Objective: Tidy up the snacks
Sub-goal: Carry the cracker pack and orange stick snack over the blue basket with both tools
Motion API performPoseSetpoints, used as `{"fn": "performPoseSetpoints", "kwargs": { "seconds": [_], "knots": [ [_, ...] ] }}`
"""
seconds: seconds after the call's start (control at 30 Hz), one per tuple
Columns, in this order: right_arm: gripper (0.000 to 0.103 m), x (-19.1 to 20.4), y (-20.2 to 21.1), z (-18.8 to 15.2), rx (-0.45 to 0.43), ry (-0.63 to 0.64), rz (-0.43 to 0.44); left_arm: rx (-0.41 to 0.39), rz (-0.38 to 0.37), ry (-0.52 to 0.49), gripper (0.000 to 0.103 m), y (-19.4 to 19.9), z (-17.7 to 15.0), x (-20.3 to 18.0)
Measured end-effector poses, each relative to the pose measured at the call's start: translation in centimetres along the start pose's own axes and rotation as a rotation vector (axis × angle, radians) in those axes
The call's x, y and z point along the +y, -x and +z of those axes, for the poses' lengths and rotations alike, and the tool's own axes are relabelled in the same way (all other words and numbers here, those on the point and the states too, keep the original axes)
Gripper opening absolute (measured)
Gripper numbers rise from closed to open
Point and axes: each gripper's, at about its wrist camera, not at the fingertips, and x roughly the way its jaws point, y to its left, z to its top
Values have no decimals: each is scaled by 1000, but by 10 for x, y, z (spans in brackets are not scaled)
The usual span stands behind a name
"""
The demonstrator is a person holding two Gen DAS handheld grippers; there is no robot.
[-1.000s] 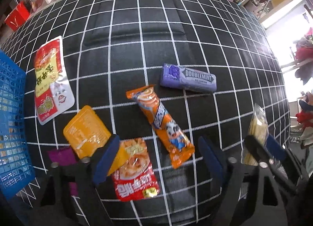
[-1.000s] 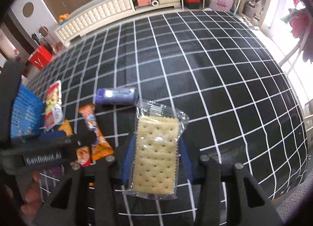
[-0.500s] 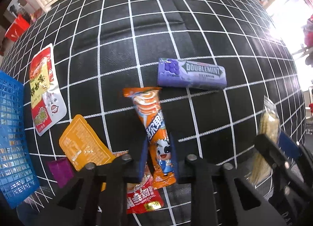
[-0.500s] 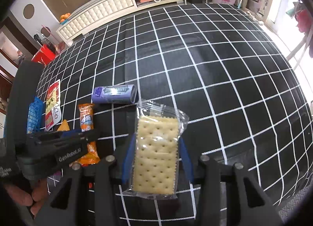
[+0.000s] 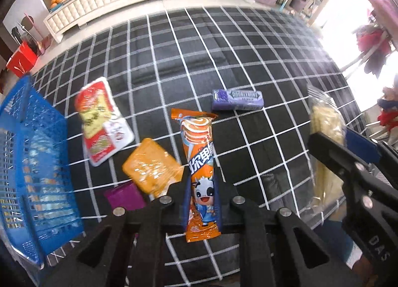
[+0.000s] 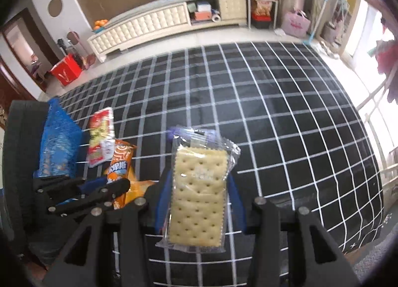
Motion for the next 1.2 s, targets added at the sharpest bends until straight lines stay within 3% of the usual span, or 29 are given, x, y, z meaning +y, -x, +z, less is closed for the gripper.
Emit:
{"fn": "performPoseSetpoints", "kwargs": {
  "seconds": [0.3, 0.53, 0.9, 1.2],
  "knots": [
    [49, 59, 42, 3, -55, 66, 20, -113, -25, 37, 14, 98, -32, 71],
    [49, 120, 59, 9, -73, 138, 89, -191, 8, 74, 14, 151, -59, 131],
    [49, 217, 61, 15, -90, 280, 163, -247, 60, 180, 14, 199, -89, 231],
    [49, 278, 40, 27, -59, 354, 222, -243, 82, 221, 14, 208, -97, 280]
  ]
}}
